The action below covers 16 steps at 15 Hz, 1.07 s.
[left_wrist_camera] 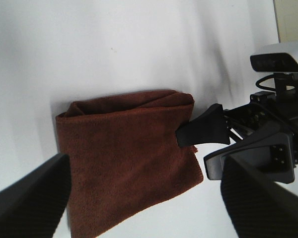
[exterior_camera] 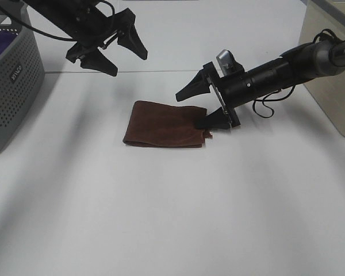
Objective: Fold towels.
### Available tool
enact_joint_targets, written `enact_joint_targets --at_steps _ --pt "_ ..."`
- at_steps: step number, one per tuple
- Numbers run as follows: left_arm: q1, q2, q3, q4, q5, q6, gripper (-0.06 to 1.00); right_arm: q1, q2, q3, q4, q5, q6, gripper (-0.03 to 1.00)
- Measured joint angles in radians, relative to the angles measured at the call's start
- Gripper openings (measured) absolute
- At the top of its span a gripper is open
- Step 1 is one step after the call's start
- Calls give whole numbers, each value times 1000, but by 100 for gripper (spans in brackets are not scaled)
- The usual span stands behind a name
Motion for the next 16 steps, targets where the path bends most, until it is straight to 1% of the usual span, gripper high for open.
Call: enact_joint_targets --at_steps 1,3,5,8,9,10,12,14,16 --pt "0 0 0 0 18 0 78 0 -16 0 -38 1 19 87" --pt "0 -15 0 9 63 0 78 0 -91 0 -150 3 58 87" --pt "0 -79 0 55 95 2 78 0 -191 0 -260 11 106 87" --pt "-1 -227 0 130 141 3 78 0 -338 0 -427 45 224 87" --pt "-1 -270 -1 179 150 2 78 0 -395 0 -500 46 273 87" --pt "-1 -310 -2 234 153 -16 78 0 -415 0 -526 46 291 87" --pt "-1 -400 33 372 154 -88 78 0 -498 10 -606 46 347 87" --pt "-1 -511 136 493 155 -137 78 0 -587 47 -677 48 381 87" --pt "-1 -638 290 551 155 -151 78 0 -693 122 -718 48 385 87"
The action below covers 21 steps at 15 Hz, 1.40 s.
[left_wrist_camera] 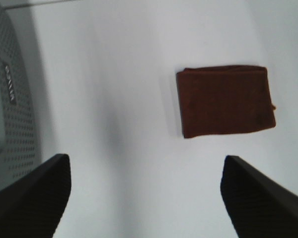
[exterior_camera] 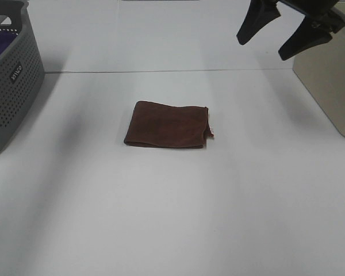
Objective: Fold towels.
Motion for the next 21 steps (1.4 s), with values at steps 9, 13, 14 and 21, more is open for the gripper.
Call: enact_joint_targets --at_steps 9,13,14,21 --pt "0 -628 835 41 -42 -23 78 0 -601 731 -94 -67 14 87" --pt "0 -951 1073 41 -59 -23 78 0 -864 1009 -152 -97 14 87" --pt "0 -1030 1117 41 -60 -23 78 1 -935 1051 -170 -104 14 87" --pt "0 -1398 1303 38 -158 101 78 1 -1441 1169 -259 -134 14 87"
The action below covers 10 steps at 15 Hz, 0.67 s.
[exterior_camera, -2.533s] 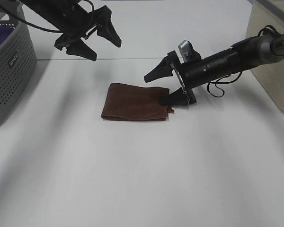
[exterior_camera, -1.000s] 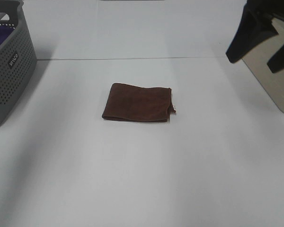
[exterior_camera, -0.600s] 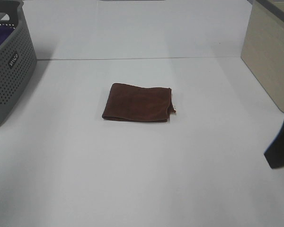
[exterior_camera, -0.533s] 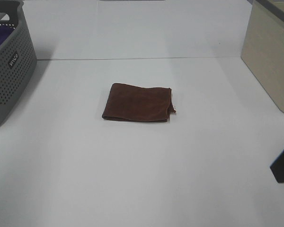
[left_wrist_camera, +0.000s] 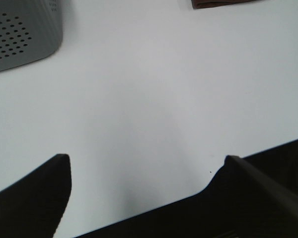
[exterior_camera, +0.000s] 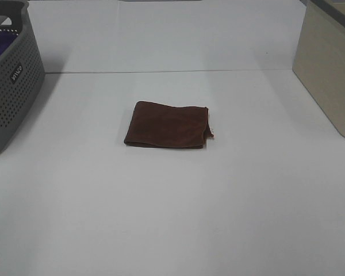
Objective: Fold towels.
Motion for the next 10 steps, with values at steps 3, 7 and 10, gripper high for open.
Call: enact_joint_targets --at_steps 3,7,10 --pt "0 1 17 -1 0 5 78 0 -81 0 -7 0 0 87" --pt "0 1 19 -3 2 5 78 0 -84 0 -15 1 0 87" --pt "0 1 19 -4 2 8 78 0 -84 0 -15 1 0 87"
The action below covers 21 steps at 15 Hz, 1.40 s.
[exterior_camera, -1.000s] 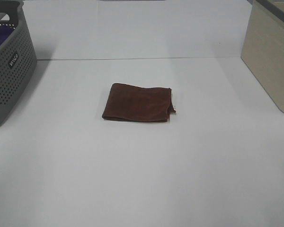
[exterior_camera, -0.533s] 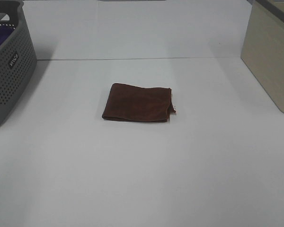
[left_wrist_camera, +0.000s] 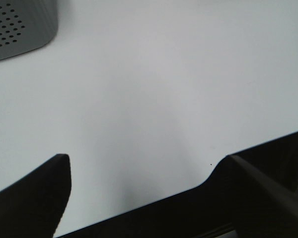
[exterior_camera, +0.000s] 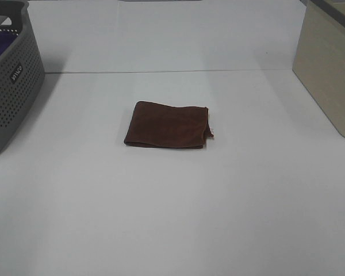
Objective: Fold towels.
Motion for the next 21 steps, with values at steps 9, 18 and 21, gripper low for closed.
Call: enact_joint_targets --at_steps 9,18,21 --pt "0 0 0 -9 0 3 78 0 0 0 0 0 0 87" --pt "130 -76 0 -11 0 3 78 -46 -60 0 1 -2 0 87" --pt "152 -222 0 -11 0 3 78 -100 -172 0 3 -2 0 87"
